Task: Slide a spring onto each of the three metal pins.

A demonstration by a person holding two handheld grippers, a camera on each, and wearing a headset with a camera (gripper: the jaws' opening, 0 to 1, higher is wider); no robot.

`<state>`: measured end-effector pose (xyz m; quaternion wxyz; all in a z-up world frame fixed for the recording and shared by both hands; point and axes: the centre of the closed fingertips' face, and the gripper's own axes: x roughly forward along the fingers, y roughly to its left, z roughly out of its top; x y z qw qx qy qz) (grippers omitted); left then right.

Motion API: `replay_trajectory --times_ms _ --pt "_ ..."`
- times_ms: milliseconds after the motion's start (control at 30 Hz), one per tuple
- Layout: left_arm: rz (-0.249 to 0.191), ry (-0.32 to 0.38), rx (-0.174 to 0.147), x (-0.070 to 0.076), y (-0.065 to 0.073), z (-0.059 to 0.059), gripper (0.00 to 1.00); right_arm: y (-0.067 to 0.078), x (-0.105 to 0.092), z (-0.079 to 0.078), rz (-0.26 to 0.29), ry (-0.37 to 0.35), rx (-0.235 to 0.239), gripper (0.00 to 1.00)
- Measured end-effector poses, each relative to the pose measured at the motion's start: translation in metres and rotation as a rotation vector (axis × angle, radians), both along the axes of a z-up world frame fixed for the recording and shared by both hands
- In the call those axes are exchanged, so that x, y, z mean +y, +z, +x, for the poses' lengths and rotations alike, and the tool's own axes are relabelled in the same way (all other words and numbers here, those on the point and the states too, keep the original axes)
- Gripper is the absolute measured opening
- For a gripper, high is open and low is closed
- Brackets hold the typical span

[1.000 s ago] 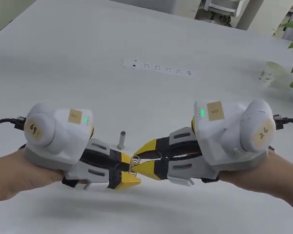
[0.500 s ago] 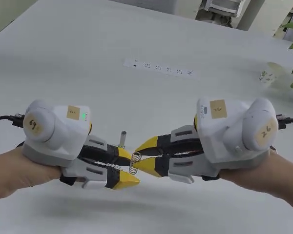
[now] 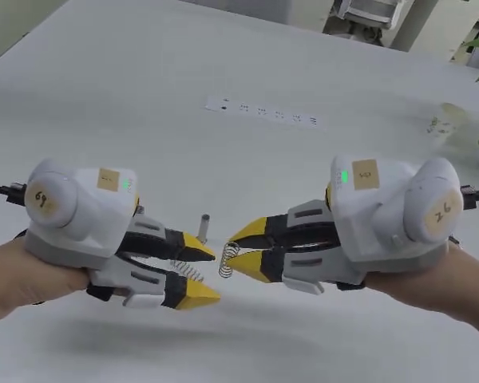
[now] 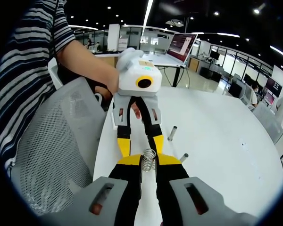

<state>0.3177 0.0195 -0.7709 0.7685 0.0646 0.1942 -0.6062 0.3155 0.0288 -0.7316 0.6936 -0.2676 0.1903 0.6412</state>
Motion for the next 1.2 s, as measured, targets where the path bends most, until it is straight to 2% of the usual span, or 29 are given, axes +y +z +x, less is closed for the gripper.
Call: replay_trajectory --times_ms 467,667,767,933,1067,1200 --pt "0.006 0.057 0.015 0.025 -0.002 0.001 0.38 0.002 -0.002 0.007 0.007 -0.019 -0.018 0.08" --pt "0.001 0.094 0.046 0.040 -0.005 0.001 0.46 0.001 -0.005 0.010 -0.002 -0.027 -0.030 0.08" --pt "-0.003 0.115 0.048 0.049 -0.005 0.001 0.51 0.001 -0.007 0.012 -0.005 -0.031 -0.039 0.08" --pt "-0.010 0.161 0.050 0.063 -0.004 0.005 0.57 0.001 -0.010 0.015 0.000 -0.048 -0.043 0.08" --pt "-0.013 0.221 0.025 0.076 -0.001 0.011 0.63 0.001 -0.013 0.018 0.001 -0.066 -0.047 0.08" --pt "-0.013 0.271 0.015 0.090 -0.001 0.017 0.74 0.000 -0.017 0.021 0.002 -0.083 -0.048 0.08"
